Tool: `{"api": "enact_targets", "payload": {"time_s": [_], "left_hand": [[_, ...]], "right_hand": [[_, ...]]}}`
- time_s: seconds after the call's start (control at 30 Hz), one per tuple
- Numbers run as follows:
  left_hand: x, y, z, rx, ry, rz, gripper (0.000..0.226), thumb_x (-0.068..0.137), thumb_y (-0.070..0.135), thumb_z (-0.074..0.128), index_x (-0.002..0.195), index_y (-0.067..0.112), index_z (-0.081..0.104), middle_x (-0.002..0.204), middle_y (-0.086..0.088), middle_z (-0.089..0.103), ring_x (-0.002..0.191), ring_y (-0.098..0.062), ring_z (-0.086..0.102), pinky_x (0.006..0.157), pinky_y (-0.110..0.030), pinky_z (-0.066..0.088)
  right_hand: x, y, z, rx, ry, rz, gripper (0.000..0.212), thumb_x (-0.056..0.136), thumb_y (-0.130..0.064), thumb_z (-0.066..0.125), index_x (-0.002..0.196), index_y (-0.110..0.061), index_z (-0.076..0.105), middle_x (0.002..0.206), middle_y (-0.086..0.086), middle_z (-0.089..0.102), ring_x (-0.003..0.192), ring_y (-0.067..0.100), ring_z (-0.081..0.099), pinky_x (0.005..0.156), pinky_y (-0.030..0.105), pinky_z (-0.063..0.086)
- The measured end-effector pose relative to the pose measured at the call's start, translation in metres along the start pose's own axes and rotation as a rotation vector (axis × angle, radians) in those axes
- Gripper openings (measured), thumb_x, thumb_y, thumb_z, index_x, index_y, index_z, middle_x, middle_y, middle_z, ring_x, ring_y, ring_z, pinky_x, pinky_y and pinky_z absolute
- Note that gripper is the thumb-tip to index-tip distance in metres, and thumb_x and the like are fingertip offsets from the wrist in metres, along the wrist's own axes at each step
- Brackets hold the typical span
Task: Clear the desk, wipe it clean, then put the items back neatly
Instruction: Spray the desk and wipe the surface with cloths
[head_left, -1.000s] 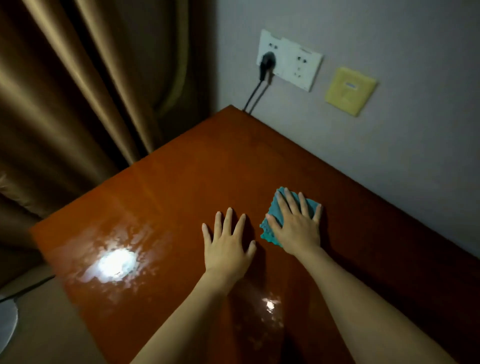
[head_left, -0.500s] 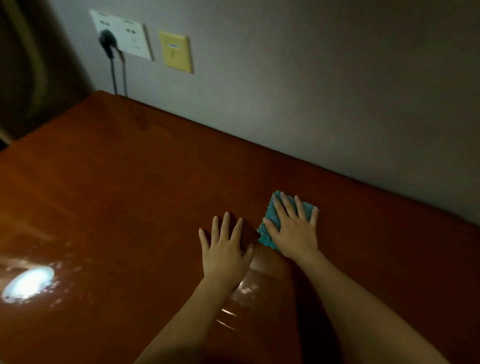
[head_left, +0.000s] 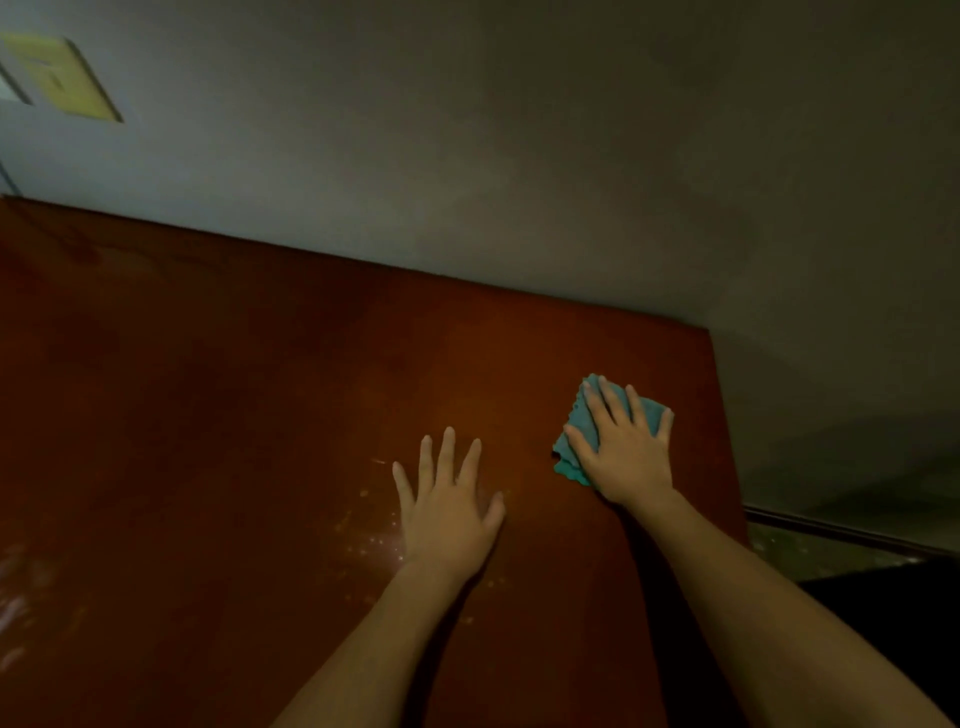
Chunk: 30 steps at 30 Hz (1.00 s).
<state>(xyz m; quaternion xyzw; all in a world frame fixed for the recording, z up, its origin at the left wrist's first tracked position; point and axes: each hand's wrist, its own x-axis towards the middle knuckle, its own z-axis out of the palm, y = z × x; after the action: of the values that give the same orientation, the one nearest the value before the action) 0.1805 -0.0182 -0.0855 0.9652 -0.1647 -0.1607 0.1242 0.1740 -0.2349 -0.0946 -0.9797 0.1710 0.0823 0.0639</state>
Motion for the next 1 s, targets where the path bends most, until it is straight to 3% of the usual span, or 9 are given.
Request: {"api": "enact_targets", "payload": {"time_s": [0.23, 0.53, 1.0], "left_hand": [[0.001, 0.044, 0.014, 0.040, -0.002, 0.038, 0.067, 0.096, 0.056, 0.025, 0.150, 0.031, -0.005, 0.158, 0.000, -0.016, 0.143, -0.023, -0.021, 0.110, -0.050, -0.017], [-0.001, 0.075, 0.030, 0.066, -0.013, 0.108, 0.067, 0.095, 0.056, 0.026, 0.151, 0.032, -0.003, 0.159, 0.001, -0.014, 0.144, -0.022, -0.020, 0.111, -0.049, -0.016], [-0.010, 0.042, 0.013, 0.098, -0.070, 0.132, 0.066, 0.096, 0.056, 0.028, 0.150, 0.035, -0.003, 0.158, 0.001, -0.015, 0.145, -0.022, -0.017, 0.114, -0.048, -0.010]], "right_hand": [[-0.003, 0.059, -0.005, 0.012, 0.000, 0.015, 0.065, 0.095, -0.061, 0.013, 0.151, -0.033, -0.006, 0.160, -0.010, -0.008, 0.147, 0.021, -0.009, 0.113, 0.061, -0.005], [-0.015, 0.089, -0.007, 0.056, -0.003, 0.104, 0.065, 0.096, -0.060, 0.016, 0.151, -0.032, -0.006, 0.160, -0.008, -0.007, 0.147, 0.021, -0.009, 0.114, 0.060, -0.002], [-0.058, 0.044, 0.003, 0.013, -0.041, 0.150, 0.065, 0.097, -0.057, 0.012, 0.150, -0.029, -0.012, 0.159, -0.008, -0.015, 0.146, 0.025, -0.014, 0.109, 0.064, -0.004]]}}
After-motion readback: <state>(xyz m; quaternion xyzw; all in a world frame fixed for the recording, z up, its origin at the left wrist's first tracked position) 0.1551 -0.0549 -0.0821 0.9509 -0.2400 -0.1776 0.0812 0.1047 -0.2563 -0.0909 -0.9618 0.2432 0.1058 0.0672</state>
